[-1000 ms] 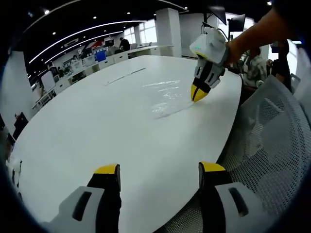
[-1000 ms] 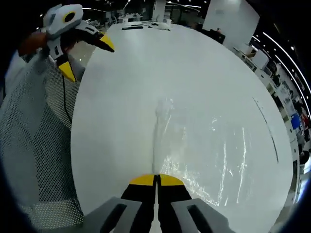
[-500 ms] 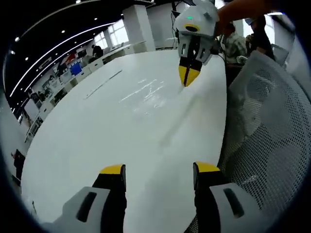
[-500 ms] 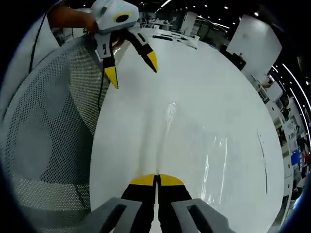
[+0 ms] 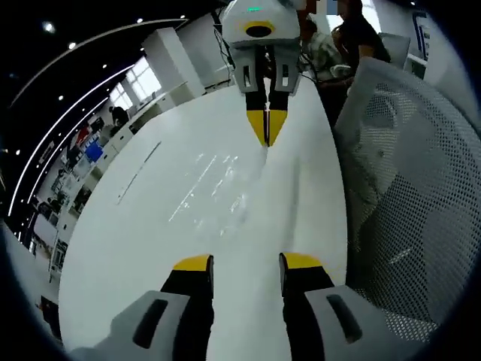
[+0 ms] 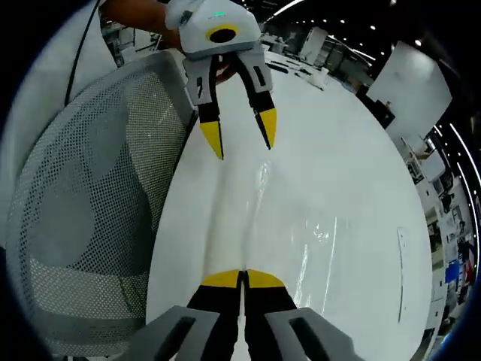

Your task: Open the resealable bag by pulling the two sides of the seal apart until the entire bag opening is separated and visibly accessible.

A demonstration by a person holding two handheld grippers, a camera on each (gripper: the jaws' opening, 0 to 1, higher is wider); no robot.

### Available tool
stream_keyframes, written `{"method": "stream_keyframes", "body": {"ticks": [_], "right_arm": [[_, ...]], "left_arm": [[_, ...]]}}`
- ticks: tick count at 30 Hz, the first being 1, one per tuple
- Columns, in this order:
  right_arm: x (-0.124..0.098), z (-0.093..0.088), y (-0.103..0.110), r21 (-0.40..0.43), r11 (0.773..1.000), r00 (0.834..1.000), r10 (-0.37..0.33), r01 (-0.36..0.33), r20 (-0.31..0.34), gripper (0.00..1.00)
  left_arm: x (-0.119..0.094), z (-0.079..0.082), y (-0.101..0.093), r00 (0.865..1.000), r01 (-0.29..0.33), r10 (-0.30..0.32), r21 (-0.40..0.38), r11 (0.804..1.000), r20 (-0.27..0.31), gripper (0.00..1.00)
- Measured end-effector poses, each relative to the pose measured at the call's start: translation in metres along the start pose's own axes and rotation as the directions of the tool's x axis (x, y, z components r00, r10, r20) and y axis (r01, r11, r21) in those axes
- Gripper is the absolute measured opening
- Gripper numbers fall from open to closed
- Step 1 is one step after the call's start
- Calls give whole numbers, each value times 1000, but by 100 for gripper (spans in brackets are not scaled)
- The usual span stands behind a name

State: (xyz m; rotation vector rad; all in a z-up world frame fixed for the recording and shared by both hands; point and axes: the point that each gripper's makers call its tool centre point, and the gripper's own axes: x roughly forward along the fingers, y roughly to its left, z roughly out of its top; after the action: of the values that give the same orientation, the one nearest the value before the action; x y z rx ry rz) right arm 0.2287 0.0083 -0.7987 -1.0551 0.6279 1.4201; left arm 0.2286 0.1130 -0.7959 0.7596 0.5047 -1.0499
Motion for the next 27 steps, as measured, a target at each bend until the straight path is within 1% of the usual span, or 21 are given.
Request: {"method": "stream_keyframes", "body": {"ticks": [1, 3, 5, 8, 10, 14, 16, 21, 22, 23, 25, 27], "right_arm": [[0, 1, 0, -6, 1000, 1000, 0, 0, -1, 0], [0, 3, 1, -11, 1000, 1000, 3, -3, 0, 0], [0, 4, 2, -22, 1000, 1000, 8, -8, -5, 0], [-1, 3, 5, -30, 999, 1000, 17, -17, -11, 0], [-1, 1, 6, -26, 999, 1000, 21, -22, -17, 0], [-1, 0, 7, 4, 1000, 999, 28, -28, -15, 0], [-1, 0, 8, 6, 999, 999, 34, -34, -16, 0], [1, 0, 10, 10, 999, 999, 52, -52, -16, 0], [2, 0, 10, 14, 998, 998, 56, -56, -14, 0], [2, 0, 10, 17, 998, 998, 56, -55, -14, 0], [2, 1, 9, 30, 998, 998, 54, -54, -10, 0], [3, 3, 9, 32, 998, 998, 56, -56, -2, 0]], "left_arm": [[1, 1, 0, 1000, 4, -4, 4, 1000, -2, 32], [3, 3, 1, 1000, 5, -5, 37, 999, -2, 29], [5, 1, 2, 1000, 8, -7, 51, 999, -18, 27], [6, 1, 4, 1000, 11, -10, 67, 998, -22, 22], [6, 2, 4, 1000, 17, -15, 78, 997, -21, 21], [6, 6, 9, 1000, -11, 12, 117, 993, -10, 25], [6, 8, 10, 1000, -20, 21, 137, 990, -5, 26], [9, 8, 13, 999, -30, 34, 184, 982, -17, 26], [9, 8, 15, 999, -40, 43, 193, 980, -13, 24], [9, 8, 17, 999, -47, 51, 192, 980, -13, 23], [9, 7, 18, 999, -45, 48, 179, 983, -12, 25], [10, 7, 17, 999, -40, 43, 186, 982, -12, 25]]}}
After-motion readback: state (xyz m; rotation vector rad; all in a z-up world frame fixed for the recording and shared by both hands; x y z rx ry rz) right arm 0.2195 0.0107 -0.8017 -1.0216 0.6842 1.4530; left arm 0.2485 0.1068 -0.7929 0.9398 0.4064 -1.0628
